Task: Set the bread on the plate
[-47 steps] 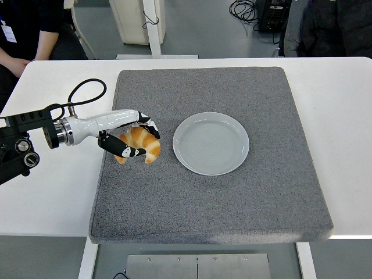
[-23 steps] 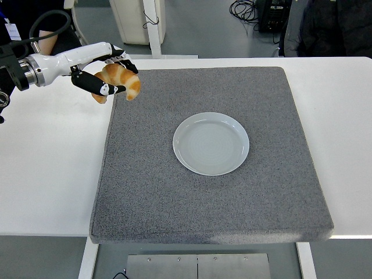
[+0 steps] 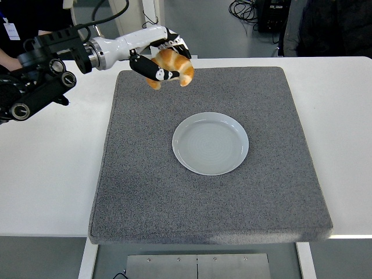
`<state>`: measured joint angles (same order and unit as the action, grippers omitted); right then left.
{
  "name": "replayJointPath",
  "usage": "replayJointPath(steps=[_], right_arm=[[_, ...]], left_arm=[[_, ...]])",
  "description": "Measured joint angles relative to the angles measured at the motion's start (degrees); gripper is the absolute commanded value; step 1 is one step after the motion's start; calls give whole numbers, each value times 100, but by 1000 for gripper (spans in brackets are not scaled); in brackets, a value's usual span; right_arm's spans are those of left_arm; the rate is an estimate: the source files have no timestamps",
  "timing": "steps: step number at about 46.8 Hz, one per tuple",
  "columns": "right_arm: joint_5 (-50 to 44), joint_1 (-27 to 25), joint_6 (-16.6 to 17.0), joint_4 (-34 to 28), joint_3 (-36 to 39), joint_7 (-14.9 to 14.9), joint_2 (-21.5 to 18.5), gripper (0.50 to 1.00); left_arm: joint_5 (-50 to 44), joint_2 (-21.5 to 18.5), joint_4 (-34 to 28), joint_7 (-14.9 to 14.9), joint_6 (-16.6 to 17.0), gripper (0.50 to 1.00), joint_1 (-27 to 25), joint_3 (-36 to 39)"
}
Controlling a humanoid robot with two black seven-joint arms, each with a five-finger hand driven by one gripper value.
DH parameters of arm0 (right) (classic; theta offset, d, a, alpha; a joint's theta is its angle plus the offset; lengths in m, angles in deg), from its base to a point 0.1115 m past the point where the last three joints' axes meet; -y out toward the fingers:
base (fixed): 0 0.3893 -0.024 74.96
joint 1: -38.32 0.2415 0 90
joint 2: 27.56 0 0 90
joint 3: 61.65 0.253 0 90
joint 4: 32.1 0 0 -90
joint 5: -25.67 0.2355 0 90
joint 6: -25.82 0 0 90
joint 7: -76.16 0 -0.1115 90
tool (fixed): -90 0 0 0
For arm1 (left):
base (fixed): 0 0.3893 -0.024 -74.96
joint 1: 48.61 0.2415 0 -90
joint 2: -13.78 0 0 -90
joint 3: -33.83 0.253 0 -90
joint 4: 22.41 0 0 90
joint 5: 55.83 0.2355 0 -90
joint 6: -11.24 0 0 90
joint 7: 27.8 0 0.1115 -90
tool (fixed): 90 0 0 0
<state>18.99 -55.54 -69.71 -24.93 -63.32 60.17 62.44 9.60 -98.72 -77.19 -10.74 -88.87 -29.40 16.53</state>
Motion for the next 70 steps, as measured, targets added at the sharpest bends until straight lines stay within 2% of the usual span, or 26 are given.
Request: replayJointPath(steps=[13,24,35,46,70], right_arm=[[0,-1,0,1,0,1,0,1000],[0,0,-2,3,0,1,0,1000],[0,-1,-2,4,7,1,0,1000],[0,0,-2,3,9,0,0,1000],[0,0,-2,0,9,0,0,1000]], left_arm=[[55,863,439,-101,46,500,-116,186],[43,1264,495,-91,225,500,-121,631],[70,1434,495,-16,502,500,-16,1133],[67,1439,494,154,856,500,263,1522],[74,1437,496,164,963,500,637,1541]])
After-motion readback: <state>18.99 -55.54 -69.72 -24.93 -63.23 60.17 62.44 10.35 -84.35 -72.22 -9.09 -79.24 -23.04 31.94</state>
